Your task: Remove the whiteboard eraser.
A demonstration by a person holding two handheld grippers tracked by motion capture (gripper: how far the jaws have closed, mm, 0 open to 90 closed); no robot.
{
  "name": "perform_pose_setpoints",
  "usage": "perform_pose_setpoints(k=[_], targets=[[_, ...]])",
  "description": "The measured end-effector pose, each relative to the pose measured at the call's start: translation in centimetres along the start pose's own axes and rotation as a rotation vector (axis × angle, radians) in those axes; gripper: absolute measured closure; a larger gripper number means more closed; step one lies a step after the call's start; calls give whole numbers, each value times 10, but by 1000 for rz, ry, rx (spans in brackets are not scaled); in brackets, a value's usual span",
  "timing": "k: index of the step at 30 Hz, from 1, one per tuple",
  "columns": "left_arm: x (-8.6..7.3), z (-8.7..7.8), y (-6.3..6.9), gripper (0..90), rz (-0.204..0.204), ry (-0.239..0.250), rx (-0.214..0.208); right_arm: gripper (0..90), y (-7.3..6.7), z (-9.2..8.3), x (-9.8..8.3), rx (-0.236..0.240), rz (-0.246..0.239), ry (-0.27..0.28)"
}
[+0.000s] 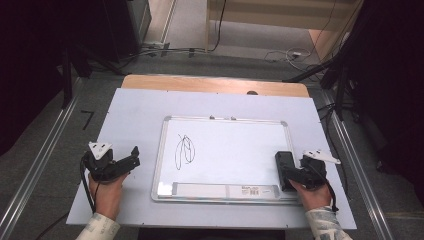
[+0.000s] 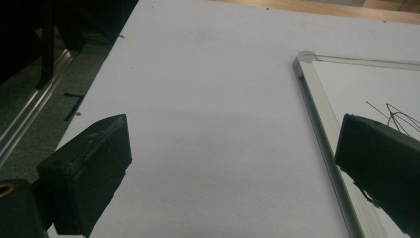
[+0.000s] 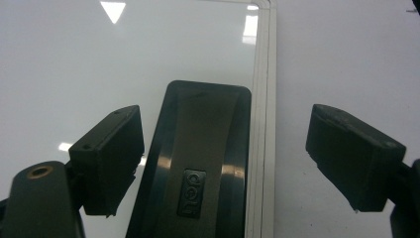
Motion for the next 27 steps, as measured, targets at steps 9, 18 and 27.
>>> perform_pose_setpoints(k=[9,18,27], targets=[[-2,3,1,26,-32,-41,-25,140,-4,14,-2,-6,-1,-45],[-3,4,-3,32,-40,-44,-21,223,-8,23,-2,-44,24,-79],[-4,4,-2,36,-45,-51,-25,284,-9,24,-2,-28,58,-77]])
Point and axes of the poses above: each handheld gripper's, and its own axes: z roughly forward along the jaws, x roughly out of its top, y roughly to its right, the point moved 3 cm from there along z, roughly forward along the jaws, and after that the axes turned 5 degrees about x, right-handed, at the moved point
